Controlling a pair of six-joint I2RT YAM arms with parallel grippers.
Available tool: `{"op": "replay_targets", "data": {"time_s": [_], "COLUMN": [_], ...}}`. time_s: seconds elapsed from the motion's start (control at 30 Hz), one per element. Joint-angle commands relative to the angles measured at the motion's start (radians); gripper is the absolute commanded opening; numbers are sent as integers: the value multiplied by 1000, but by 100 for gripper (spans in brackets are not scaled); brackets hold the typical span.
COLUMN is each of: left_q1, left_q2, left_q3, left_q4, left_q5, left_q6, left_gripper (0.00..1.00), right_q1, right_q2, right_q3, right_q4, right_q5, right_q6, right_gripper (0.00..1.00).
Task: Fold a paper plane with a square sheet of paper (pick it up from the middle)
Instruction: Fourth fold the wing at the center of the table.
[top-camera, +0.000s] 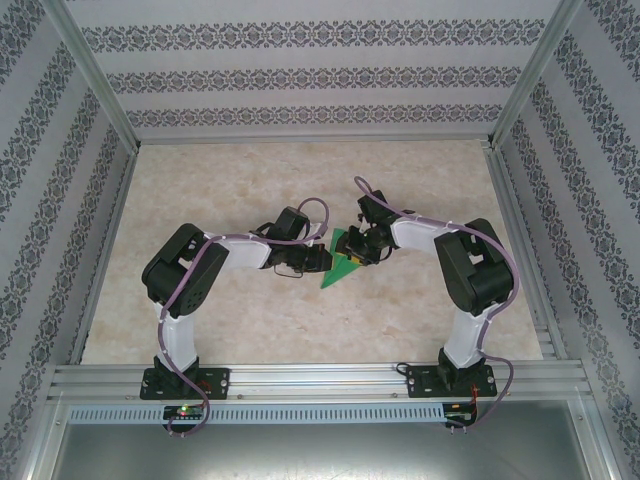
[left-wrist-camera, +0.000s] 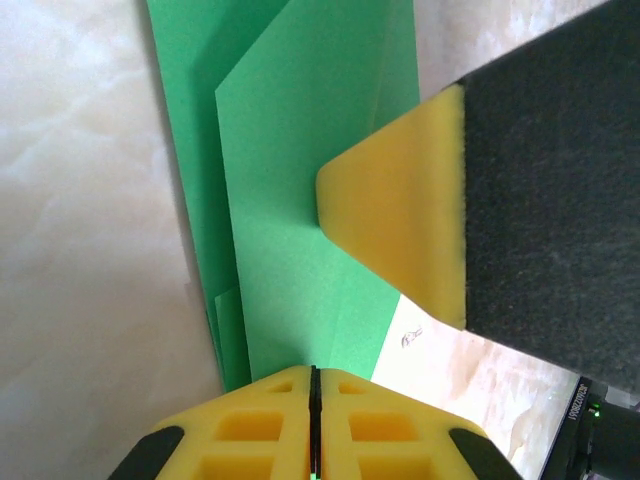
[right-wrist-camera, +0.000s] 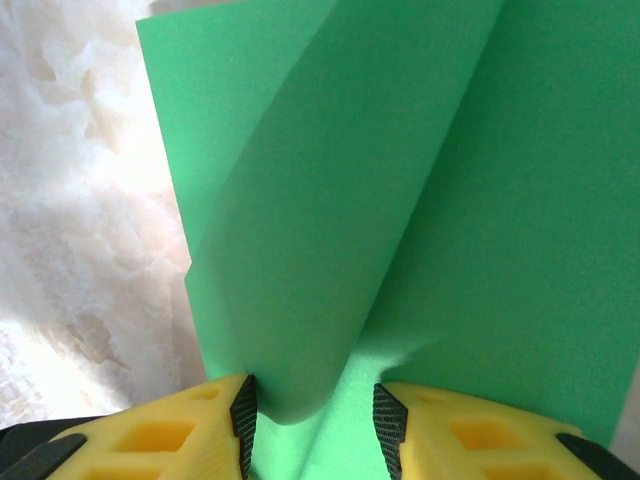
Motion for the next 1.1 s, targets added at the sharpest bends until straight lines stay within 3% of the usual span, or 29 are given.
{"op": "replay_targets", "data": {"time_s": [0.0, 0.6, 1.07], "left_q1": [-12, -13, -13], "left_q2": [22, 29, 66], "left_q3": [20, 34, 77], "left_q4": [-39, -89, -224], "left_q5": [-17, -61, -92], "left_q6": [11, 22, 62], "left_gripper": [11, 10, 7], "right_q1": [23, 74, 83], "right_q2": [113, 170, 178], "right_q3": [-43, 1, 13], "right_q4": [-135, -259, -273], "right_q5": [116, 251, 254], "right_q6": [-27, -44, -16], "right_gripper": [41, 40, 38]}}
